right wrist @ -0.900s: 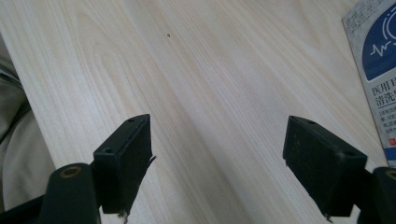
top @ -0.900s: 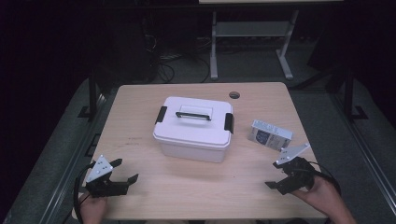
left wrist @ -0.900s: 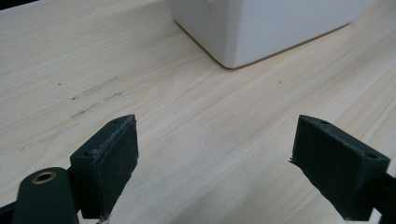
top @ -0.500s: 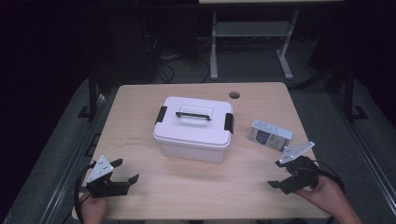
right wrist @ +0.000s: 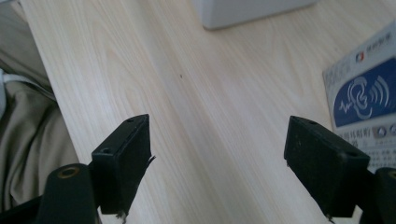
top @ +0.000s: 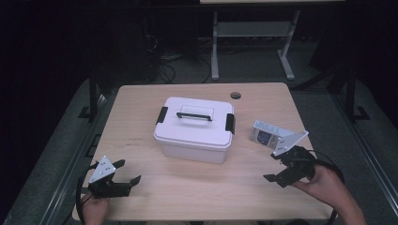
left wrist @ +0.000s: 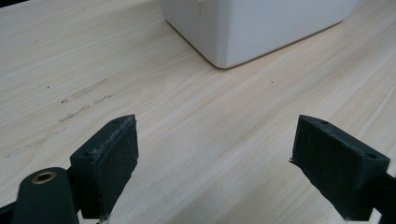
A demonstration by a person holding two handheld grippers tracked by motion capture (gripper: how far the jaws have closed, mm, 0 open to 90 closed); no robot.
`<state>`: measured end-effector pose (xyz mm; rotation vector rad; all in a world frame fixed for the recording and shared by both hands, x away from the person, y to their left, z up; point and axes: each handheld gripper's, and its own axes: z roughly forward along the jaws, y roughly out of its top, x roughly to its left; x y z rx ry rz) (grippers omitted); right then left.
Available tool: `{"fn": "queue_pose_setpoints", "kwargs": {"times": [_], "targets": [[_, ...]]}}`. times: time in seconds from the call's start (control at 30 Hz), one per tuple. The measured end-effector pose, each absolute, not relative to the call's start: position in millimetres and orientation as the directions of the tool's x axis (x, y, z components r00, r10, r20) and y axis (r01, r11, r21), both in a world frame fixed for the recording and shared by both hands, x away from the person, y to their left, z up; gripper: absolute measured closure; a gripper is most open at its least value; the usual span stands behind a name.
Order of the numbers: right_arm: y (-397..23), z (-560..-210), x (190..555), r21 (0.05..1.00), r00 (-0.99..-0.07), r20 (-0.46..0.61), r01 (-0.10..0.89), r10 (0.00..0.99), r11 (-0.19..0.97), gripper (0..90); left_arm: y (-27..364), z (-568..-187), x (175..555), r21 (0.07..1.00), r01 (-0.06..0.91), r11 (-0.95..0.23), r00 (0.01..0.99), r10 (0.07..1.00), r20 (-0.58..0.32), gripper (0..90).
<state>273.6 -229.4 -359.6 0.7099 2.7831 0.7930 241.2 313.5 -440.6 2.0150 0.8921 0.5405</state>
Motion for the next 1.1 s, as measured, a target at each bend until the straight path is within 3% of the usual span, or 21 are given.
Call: {"fn": "queue_pose_setpoints", "kwargs": {"times": [1.1], "targets": [[-170.2, -295.7, 314.8, 0.512, -0.926, -0.037, 0.305, 0.375, 0.803, 22.7, 321.8, -439.8, 238.8, 0.844, 0.396, -0.361, 0.638, 0.77, 0.03, 13.7]]}}
